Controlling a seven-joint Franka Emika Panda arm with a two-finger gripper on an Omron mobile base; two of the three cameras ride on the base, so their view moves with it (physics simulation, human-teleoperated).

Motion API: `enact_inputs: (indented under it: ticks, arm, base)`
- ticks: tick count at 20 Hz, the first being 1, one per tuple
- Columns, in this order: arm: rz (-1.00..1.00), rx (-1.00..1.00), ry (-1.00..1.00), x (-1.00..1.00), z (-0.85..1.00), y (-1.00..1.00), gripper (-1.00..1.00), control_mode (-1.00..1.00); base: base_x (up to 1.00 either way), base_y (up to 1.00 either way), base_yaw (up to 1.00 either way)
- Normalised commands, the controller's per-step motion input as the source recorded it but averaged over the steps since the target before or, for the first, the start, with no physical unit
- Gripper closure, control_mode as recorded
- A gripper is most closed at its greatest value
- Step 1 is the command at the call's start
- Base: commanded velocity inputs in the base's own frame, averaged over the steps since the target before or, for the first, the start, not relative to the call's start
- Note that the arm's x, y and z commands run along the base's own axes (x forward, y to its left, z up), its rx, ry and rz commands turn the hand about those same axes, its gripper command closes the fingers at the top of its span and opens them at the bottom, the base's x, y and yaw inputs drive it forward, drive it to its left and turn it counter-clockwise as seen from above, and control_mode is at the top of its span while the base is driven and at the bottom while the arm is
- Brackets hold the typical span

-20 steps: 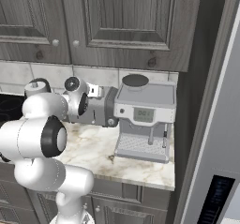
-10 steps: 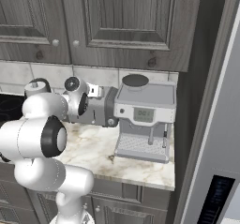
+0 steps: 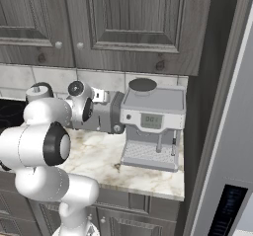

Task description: Start the toaster. Once the lever pops up, take the bread to the plate on the dining counter.

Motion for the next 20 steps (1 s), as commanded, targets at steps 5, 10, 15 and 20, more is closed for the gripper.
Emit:
enact_inputs:
  ticks: [5,10,15,20]
  arm:
    - [0.0,0.0,0.0,0.0,0.0,0.0,-1.0,-1.0]
    - [0.0,0.0,0.0,0.0,0.0,0.0,-1.0,-1.0]
    - [0.0,0.0,0.0,0.0,0.0,0.0,-1.0,-1.0]
    - [0.0,0.0,0.0,0.0,0.0,0.0,-1.0,-1.0]
  base:
    - [0.0,0.0,0.0]
    - [0.0,0.0,0.0]
    - [0.0,0.0,0.0]
    - [0.0,0.0,0.0]
